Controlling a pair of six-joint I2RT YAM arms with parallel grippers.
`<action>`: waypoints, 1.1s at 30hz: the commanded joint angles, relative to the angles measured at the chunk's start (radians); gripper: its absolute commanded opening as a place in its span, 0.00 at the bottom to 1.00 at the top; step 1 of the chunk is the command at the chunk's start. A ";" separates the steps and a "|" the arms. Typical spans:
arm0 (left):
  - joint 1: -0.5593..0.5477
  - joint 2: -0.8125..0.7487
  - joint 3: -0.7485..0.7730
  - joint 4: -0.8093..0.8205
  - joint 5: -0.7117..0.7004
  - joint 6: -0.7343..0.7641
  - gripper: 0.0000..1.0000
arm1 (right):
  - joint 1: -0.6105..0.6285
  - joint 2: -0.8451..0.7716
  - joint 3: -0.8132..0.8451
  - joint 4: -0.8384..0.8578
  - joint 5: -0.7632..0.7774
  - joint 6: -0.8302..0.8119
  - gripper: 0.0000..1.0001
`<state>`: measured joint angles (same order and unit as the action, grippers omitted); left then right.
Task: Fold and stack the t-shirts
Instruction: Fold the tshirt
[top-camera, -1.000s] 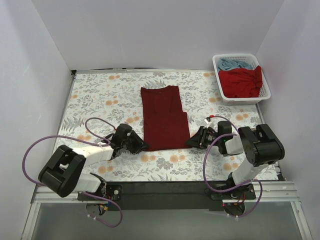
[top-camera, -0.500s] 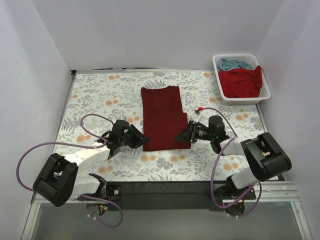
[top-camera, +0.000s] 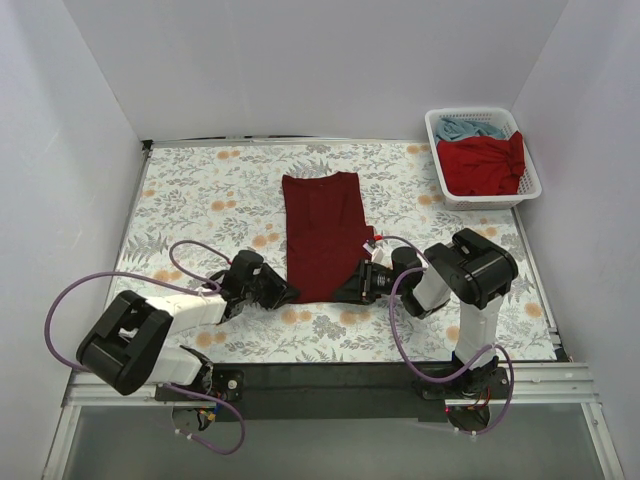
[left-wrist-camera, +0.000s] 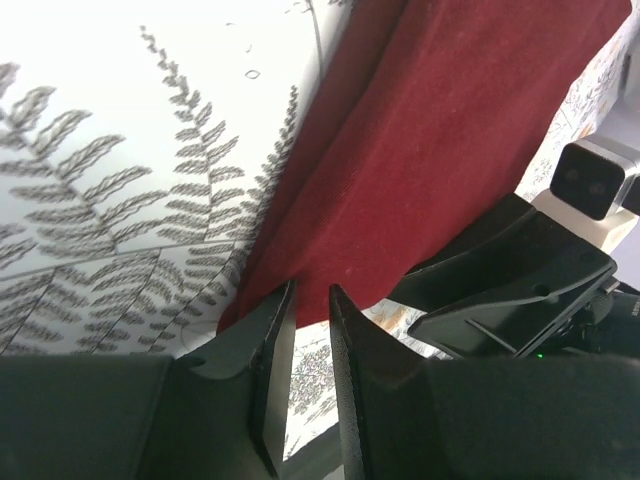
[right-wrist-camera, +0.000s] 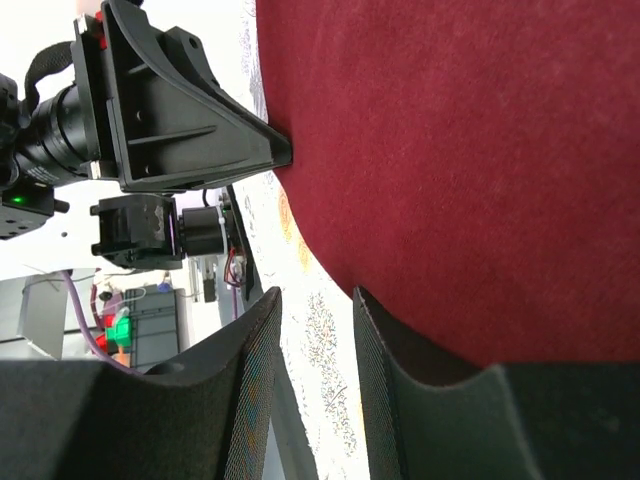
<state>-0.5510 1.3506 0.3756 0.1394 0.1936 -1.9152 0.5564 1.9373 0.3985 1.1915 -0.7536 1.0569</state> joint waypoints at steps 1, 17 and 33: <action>0.005 -0.044 -0.027 -0.050 -0.039 -0.015 0.19 | -0.003 -0.021 -0.021 0.060 0.031 0.008 0.42; -0.188 0.131 0.204 0.081 0.012 0.058 0.20 | -0.187 -0.242 -0.161 0.048 -0.042 -0.028 0.41; -0.065 0.081 0.134 0.103 0.007 0.048 0.16 | -0.296 -0.204 -0.164 0.114 -0.073 0.052 0.37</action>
<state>-0.6933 1.5360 0.5060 0.2871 0.2443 -1.9110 0.2733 1.7996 0.1871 1.2808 -0.8192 1.1191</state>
